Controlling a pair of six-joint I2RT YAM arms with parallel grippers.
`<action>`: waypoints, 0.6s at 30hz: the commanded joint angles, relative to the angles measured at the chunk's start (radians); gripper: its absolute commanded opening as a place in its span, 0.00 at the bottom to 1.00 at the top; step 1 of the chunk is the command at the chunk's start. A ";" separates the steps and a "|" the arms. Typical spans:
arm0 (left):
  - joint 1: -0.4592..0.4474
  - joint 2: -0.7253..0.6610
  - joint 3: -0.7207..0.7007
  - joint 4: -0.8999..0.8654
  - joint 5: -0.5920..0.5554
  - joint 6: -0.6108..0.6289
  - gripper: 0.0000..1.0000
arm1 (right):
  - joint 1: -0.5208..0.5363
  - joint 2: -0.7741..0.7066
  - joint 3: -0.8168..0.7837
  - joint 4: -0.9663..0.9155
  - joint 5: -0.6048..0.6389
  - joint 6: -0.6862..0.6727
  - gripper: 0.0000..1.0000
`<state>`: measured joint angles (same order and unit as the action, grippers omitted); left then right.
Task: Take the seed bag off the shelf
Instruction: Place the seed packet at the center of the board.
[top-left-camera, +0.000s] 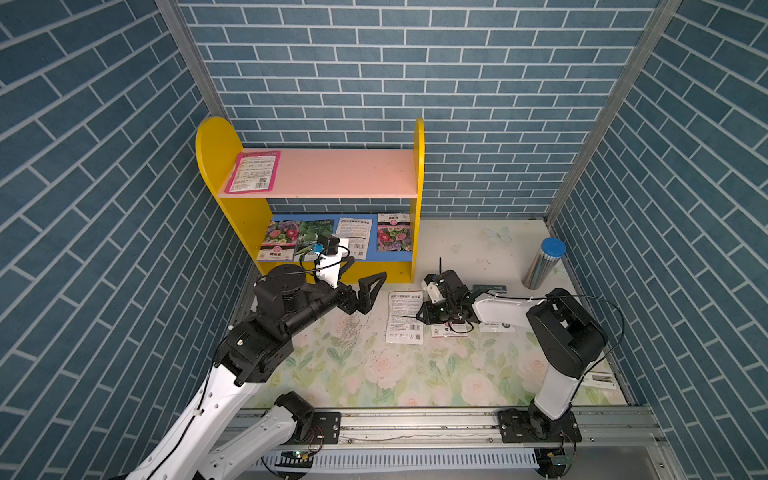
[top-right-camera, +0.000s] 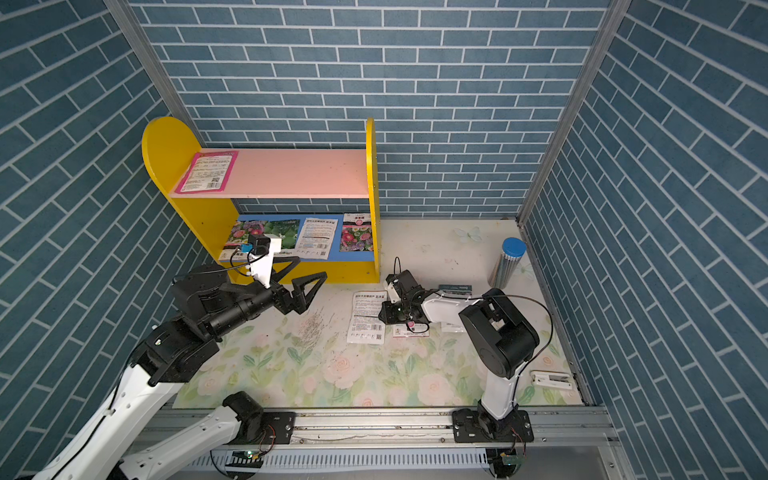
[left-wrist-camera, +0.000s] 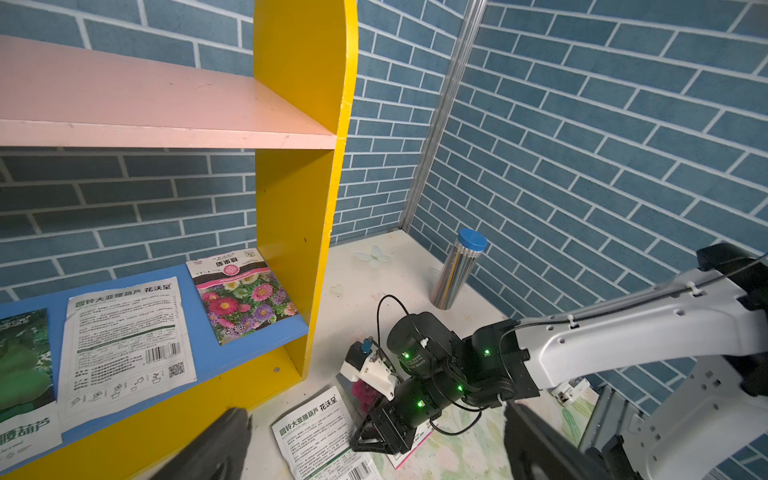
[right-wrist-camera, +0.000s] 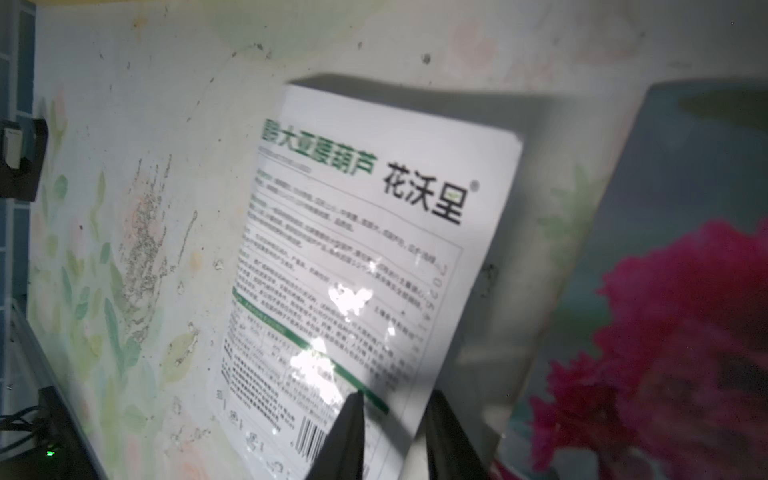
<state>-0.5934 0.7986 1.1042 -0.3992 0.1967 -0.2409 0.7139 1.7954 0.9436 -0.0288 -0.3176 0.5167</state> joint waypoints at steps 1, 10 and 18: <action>-0.002 -0.003 -0.010 0.001 -0.055 -0.031 1.00 | 0.001 -0.052 0.003 -0.015 0.079 -0.049 0.44; -0.002 -0.016 -0.024 0.042 -0.015 -0.033 1.00 | 0.001 -0.304 -0.062 0.030 0.044 -0.177 0.71; -0.003 0.020 0.012 0.034 -0.102 -0.016 1.00 | 0.001 -0.550 -0.085 -0.043 -0.003 -0.265 1.00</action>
<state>-0.5934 0.8158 1.0939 -0.3836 0.1417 -0.2695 0.7136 1.3087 0.8780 -0.0315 -0.2958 0.3229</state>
